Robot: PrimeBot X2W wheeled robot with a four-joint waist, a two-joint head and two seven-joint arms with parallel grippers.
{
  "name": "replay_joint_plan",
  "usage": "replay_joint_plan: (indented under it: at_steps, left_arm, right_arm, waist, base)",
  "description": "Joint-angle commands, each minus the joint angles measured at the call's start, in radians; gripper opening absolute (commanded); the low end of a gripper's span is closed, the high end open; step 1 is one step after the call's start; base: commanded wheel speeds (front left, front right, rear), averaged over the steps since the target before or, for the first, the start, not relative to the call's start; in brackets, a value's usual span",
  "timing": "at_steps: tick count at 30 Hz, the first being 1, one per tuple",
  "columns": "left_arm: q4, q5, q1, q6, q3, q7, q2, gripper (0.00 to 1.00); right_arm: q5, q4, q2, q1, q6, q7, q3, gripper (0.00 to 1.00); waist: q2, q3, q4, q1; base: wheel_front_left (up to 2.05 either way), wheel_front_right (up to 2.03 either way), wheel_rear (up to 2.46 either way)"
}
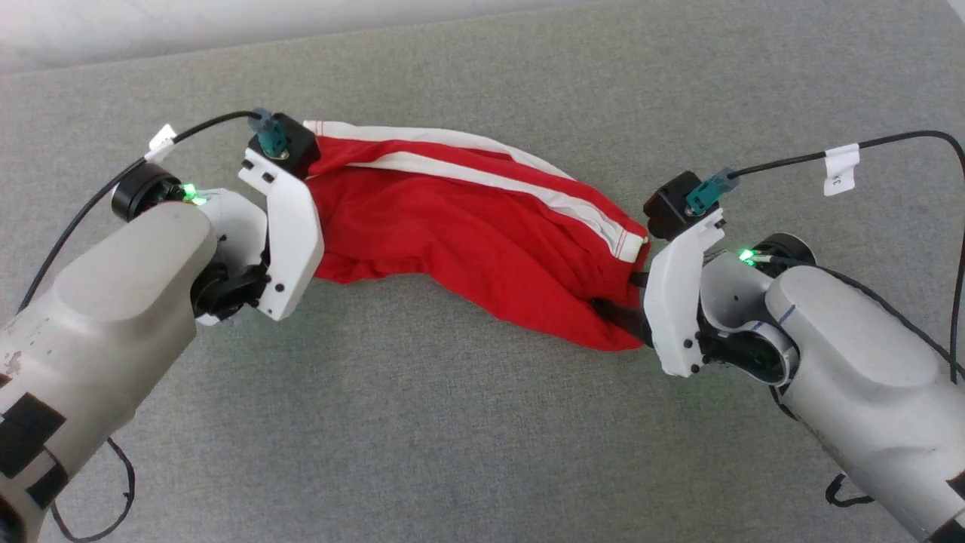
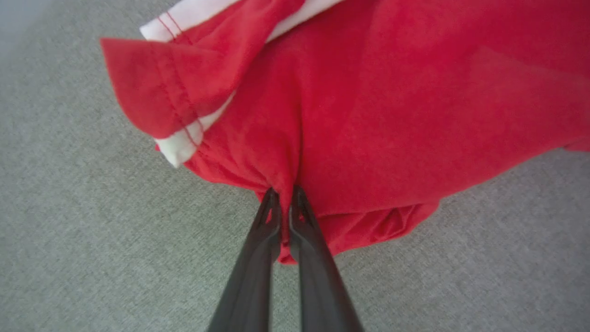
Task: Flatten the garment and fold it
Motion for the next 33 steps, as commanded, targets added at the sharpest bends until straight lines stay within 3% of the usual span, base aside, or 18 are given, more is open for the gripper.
replay_joint_plan:
  at_steps: [1, 4, 5, 6, 12, 18, 23, 29, 33]
  left_arm:
    - [0.003, 0.003, 0.025, -0.007, -0.003, -0.009, -0.002, 0.00]
    - [0.008, -0.003, 0.045, -0.007, -0.003, -0.014, 0.001, 0.00]
    - [0.010, -0.005, 0.052, -0.007, -0.003, -0.016, 0.001, 0.00]
    - [0.011, -0.007, 0.058, -0.007, -0.003, -0.018, 0.002, 0.00]
    - [-0.001, -0.029, 0.075, -0.007, -0.003, -0.093, 0.021, 0.00]
    - [-0.079, -0.023, 0.122, -0.007, -0.003, -0.186, 0.077, 0.00]
    - [-0.174, -0.009, 0.212, -0.003, -0.003, -0.230, 0.125, 0.00]
    - [-0.296, -0.008, 0.332, 0.044, -0.003, -0.267, 0.149, 0.00]
    - [-0.329, -0.024, 0.390, 0.074, -0.003, -0.286, 0.151, 0.00]
  right_arm:
    - [-0.009, 0.035, 0.009, 0.044, -0.002, 0.004, 0.032, 1.00]
    - [-0.005, 0.048, 0.010, 0.049, -0.002, -0.021, 0.052, 1.00]
    - [-0.002, 0.045, 0.008, 0.046, -0.002, -0.038, 0.056, 0.25]
    - [-0.002, 0.038, 0.004, 0.040, -0.002, -0.060, 0.061, 0.00]
    - [0.025, -0.041, -0.051, 0.013, -0.002, -0.201, 0.077, 0.00]
    - [0.068, -0.164, -0.164, 0.049, -0.002, -0.293, 0.092, 0.00]
    - [0.112, -0.267, -0.265, 0.118, -0.002, -0.299, 0.101, 0.00]
    - [0.153, -0.364, -0.375, 0.214, -0.002, -0.286, 0.071, 0.00]
    - [0.167, -0.375, -0.412, 0.268, -0.002, -0.262, 0.040, 0.00]
  waist:
    - [-0.0002, 0.005, 0.001, 0.0002]
    - [-0.0002, 0.008, -0.004, 0.0002]
    - [-0.0002, 0.007, -0.006, 0.0002]
    - [-0.0002, 0.004, -0.008, 0.0002]
    - [-0.0002, -0.041, -0.004, 0.0002]
    - [-0.0002, -0.119, 0.019, 0.0002]
    - [-0.0002, -0.178, 0.040, 0.0002]
    - [-0.0002, -0.213, 0.069, 0.0002]
    - [-0.0002, -0.207, 0.079, 0.0002]
  base:
    - [0.00, 0.00, 0.00]
    - [0.00, 0.00, 0.00]
    - [0.00, 0.00, 0.00]
    - [0.00, 0.00, 0.00]
    - [0.00, 0.00, 0.00]
    - [0.00, 0.00, 0.00]
    - [0.00, 0.00, 0.00]
    - [0.00, 0.00, 0.00]
    - [0.00, 0.00, 0.00]
